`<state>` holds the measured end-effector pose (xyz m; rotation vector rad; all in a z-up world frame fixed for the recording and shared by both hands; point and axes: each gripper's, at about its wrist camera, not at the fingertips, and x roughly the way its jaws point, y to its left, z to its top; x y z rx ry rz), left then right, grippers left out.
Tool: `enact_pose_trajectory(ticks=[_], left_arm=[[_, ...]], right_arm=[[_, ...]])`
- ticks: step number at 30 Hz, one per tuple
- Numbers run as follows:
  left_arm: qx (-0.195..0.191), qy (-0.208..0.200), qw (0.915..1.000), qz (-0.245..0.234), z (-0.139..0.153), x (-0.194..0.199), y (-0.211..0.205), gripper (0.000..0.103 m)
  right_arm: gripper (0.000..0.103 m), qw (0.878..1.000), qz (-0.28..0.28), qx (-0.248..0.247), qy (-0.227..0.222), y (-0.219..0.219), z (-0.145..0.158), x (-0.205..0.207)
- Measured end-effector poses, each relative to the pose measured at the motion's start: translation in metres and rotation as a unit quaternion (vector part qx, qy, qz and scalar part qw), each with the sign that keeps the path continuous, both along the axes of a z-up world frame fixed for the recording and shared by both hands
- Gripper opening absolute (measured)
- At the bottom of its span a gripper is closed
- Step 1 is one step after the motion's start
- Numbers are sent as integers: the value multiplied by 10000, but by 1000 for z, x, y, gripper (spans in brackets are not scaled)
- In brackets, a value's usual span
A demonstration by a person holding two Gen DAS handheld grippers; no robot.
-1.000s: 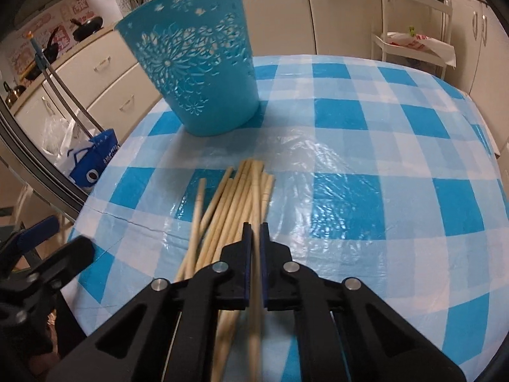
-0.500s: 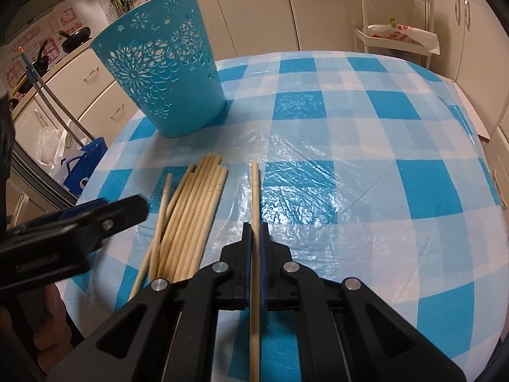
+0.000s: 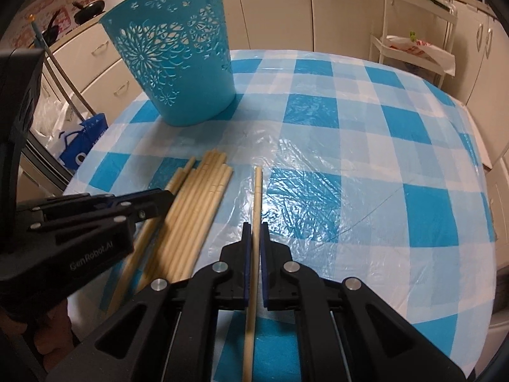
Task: Organize utensils
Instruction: 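Grasp one wooden chopstick with the right tool while the left tool grasps another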
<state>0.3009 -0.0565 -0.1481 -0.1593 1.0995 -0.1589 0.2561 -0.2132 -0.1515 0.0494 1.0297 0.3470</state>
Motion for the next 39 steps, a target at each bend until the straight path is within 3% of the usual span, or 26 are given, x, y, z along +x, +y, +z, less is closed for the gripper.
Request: enact_pose_trajectory(ticks=[3,7,15,25,35,39], left_arm=[[-162,-91,9998,4,6,-5,6,5],[-301,-195,9993,51,16,-8,14,5],[-279,158,9995,0,1,-3,24,5],[-204,115,9997,-19,-1,-2,26,5],[-157,70,9997,-144,6,-6,30,5],[-105,233,9995,-160,1,-1,31,5]], right_arm=[[6,9983,-206,517,167,-13,-2,0],[6,9962,-367,761,224,-19,-3,-2],[6,9962,-399,744,203,-18,-4,-4],[6,9994,-175,301,64,-8,-1,-2],[6,9983,-240,522,73,-13,-3,-3],[6,9983,-214,521,117,-13,-2,-1]])
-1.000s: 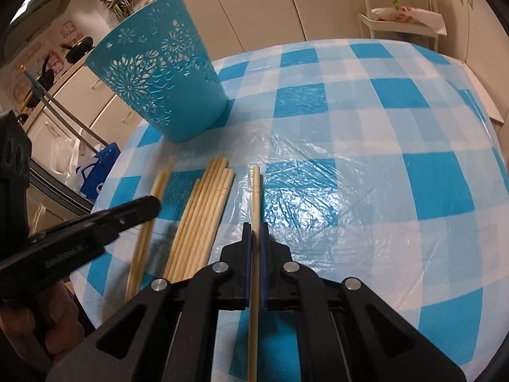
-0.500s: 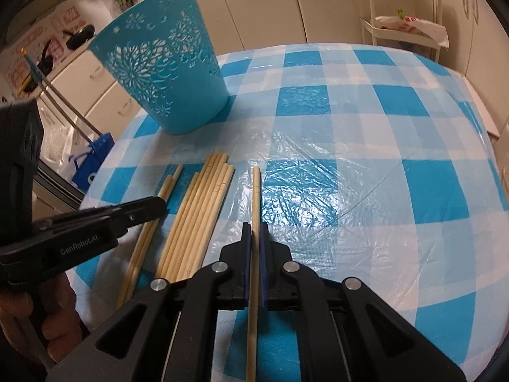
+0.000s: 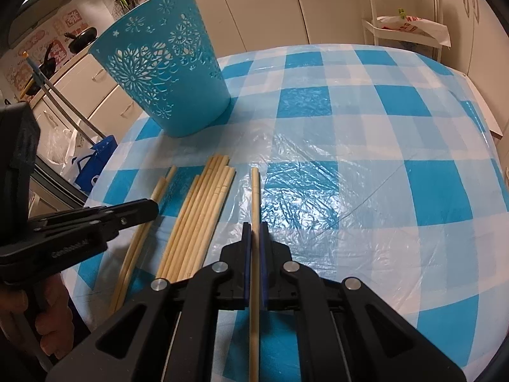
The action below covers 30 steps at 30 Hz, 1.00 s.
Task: Organize utensils
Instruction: 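Grasp one wooden chopstick with the right tool while the left tool grasps another, then lift the chopstick into the teal basket and open the left tool while the right tool holds its chopstick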
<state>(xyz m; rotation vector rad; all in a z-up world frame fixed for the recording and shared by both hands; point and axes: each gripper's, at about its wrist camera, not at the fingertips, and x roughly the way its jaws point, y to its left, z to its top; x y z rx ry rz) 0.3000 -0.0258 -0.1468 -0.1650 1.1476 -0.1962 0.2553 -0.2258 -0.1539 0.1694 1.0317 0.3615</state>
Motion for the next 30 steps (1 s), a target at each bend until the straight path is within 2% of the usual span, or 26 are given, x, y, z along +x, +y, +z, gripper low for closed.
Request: enact_pose_trajectory(ticks=[19,24,30], left_arm=[[24,-80,10000,32,3,-2,9,6],[106,-165,9998,-47,4,-3,7,5],[4,-302,9995,-27,13,-8,10,5]], right_arm=[[6,10000,-2,48,-8,-1,0,-1],[6,10000,-5,55,-5,-1,0,-1],[6,10000,-7,66,-4,-2,0,-1]])
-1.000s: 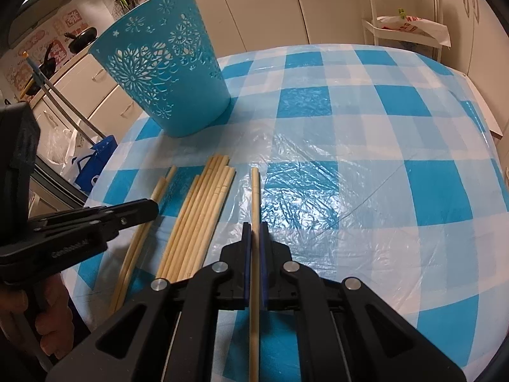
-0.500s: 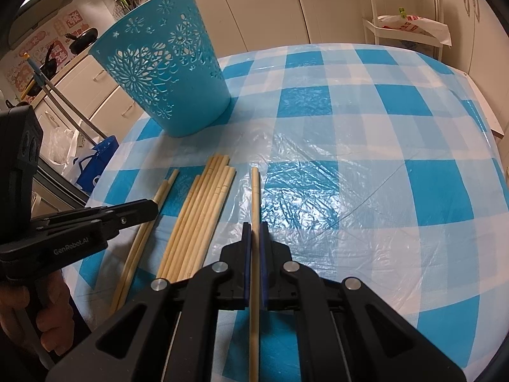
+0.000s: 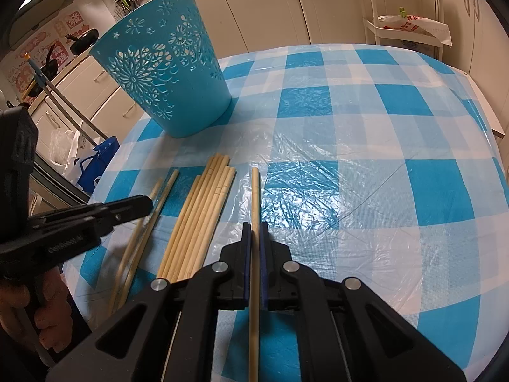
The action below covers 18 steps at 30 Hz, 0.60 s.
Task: Organize utensils
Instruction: 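Lift the chopstick into the teal basket and open the left tool while the right tool holds its chopstick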
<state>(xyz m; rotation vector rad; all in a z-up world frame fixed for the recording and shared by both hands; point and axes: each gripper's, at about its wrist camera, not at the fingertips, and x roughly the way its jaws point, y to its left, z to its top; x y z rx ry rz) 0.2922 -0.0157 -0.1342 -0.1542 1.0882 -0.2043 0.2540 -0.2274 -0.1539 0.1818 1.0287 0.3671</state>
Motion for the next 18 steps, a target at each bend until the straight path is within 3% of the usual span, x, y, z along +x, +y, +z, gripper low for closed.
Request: enact_pose_trajectory(ticks=[5,9,13,18], left_arm=[[-294,-309,9991,9,25,-8,9,5],[-731,-916,9931,-10,73,-11,23,5],[-983,-1913,9765,152,138,-6,43,5],[-966,-2945,9497,445,191,19,56,5]], right_arm=[[6,10000,-3,7,0,0,-1,0],[6,10000,-15,38,10,-1,0,0],[6,10000,-22,49,18,-1,1,0],[6,10000,-26,55,22,-1,0,1]])
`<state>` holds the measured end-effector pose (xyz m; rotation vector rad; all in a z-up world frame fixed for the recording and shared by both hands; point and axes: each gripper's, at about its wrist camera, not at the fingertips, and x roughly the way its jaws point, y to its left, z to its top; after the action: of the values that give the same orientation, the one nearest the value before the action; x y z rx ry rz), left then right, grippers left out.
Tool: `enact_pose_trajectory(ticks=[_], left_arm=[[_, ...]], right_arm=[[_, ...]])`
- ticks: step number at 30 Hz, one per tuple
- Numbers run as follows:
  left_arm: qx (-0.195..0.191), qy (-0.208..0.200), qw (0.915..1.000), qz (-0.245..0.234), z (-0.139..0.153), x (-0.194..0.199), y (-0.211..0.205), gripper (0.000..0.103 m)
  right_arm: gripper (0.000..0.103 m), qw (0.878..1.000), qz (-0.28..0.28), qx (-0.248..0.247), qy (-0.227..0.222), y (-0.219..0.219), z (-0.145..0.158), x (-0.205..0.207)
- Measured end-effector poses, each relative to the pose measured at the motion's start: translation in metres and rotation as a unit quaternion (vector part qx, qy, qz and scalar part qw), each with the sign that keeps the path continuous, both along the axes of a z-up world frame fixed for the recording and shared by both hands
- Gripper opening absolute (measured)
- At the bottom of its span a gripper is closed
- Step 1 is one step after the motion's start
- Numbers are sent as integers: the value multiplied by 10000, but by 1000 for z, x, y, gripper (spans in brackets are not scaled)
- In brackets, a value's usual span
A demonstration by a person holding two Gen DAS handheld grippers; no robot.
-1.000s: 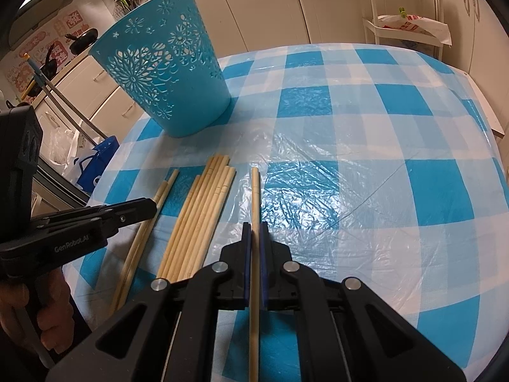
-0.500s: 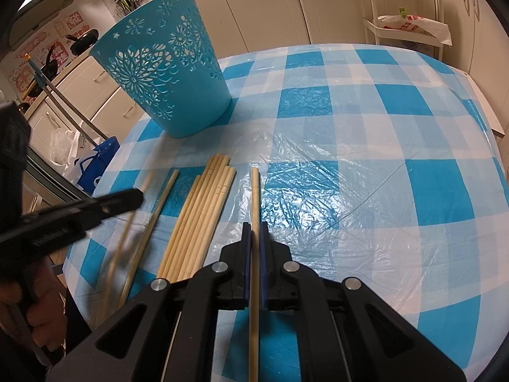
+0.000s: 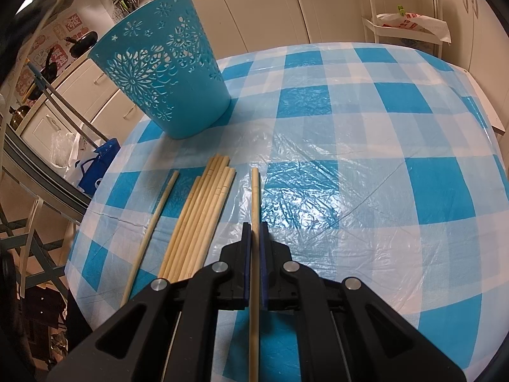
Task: Organize utensils
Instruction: 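Lift the chopstick into the teal basket and open the left tool while the right tool holds its chopstick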
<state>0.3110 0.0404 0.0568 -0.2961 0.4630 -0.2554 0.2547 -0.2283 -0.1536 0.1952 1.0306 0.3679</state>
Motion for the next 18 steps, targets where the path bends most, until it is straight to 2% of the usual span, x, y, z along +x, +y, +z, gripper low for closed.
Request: enact_pose_trajectory(ticks=[3,5,7,13,18], left_arm=[[-59,-465,9986,248,16,28,2,5],[65,-832,9955,448,21,44,1,5],[176,-1005,9925,676,21,58,0,5],[356,-1176,9858,1144,8,90,-6,5],[427,-1321,9813,1332,-3,87,-8,5]], right_arm=[[6,10000,30,-47,23,1,0,2],[6,9999,80,-117,44,1,0,2],[6,9997,130,-214,62,4,1,3],[6,9977,294,-605,-103,13,2,1],[6,9952,421,-835,-283,21,1,3]])
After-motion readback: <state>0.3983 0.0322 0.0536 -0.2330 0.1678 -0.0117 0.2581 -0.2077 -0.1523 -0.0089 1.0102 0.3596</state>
